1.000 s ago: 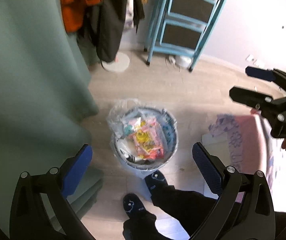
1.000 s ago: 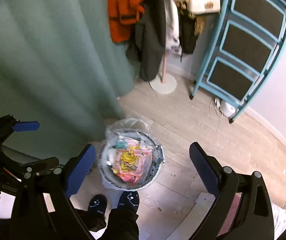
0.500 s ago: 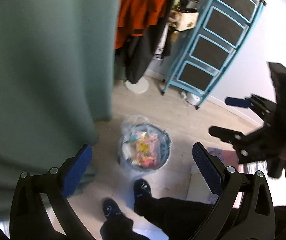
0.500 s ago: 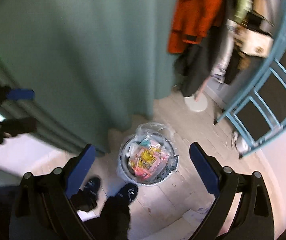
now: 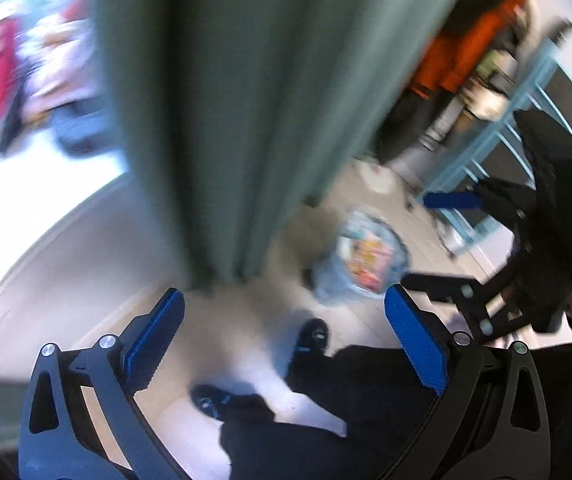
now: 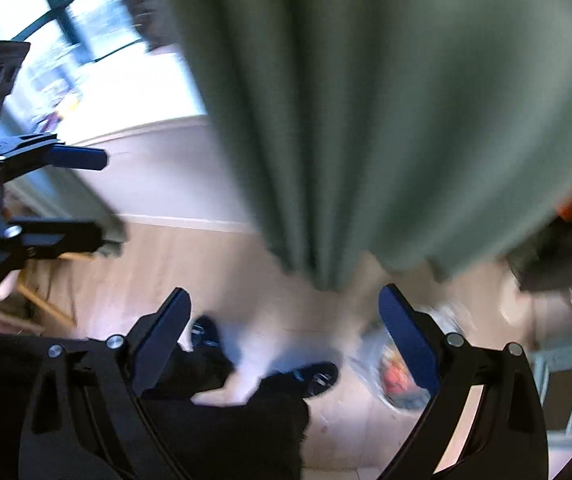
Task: Collect trash
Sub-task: 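Return both open tools to the window table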
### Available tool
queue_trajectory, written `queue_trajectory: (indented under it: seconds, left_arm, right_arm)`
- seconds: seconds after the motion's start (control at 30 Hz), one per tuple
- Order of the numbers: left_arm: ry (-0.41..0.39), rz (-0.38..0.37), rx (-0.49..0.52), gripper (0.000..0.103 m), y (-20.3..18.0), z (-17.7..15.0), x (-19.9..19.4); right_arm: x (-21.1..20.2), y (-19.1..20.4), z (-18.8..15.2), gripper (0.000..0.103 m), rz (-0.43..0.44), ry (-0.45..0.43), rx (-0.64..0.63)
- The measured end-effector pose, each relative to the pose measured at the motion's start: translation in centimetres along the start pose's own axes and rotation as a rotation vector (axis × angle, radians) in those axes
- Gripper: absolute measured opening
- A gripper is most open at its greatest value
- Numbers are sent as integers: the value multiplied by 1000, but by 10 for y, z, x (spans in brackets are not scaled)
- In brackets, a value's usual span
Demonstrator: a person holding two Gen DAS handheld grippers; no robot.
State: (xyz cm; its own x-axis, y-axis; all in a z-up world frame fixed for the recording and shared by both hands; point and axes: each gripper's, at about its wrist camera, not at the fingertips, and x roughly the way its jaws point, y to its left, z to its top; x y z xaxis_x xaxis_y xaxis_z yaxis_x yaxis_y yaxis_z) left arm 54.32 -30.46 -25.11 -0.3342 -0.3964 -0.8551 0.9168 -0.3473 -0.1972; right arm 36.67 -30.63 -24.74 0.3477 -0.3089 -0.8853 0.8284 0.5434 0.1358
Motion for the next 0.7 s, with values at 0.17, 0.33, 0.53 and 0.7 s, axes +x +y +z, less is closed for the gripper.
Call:
queue_trajectory:
  seconds: [0.17, 0.33, 0.53, 0.7]
  left_arm:
    - [-94, 146, -161, 97, 86, -23, -58]
    - [-198, 264, -310, 97, 163, -45, -114]
    - [-284, 336, -452, 97, 234, -77, -161]
    - [-306, 394, -525, 97, 271, -100, -185]
  right_arm:
    - [15, 81, 54, 92, 105, -61, -134]
    - [22, 150, 100, 92, 166, -124, -270]
    - [42, 208, 149, 92, 226, -145, -349]
    - [60, 250, 189, 92, 240, -143, -372]
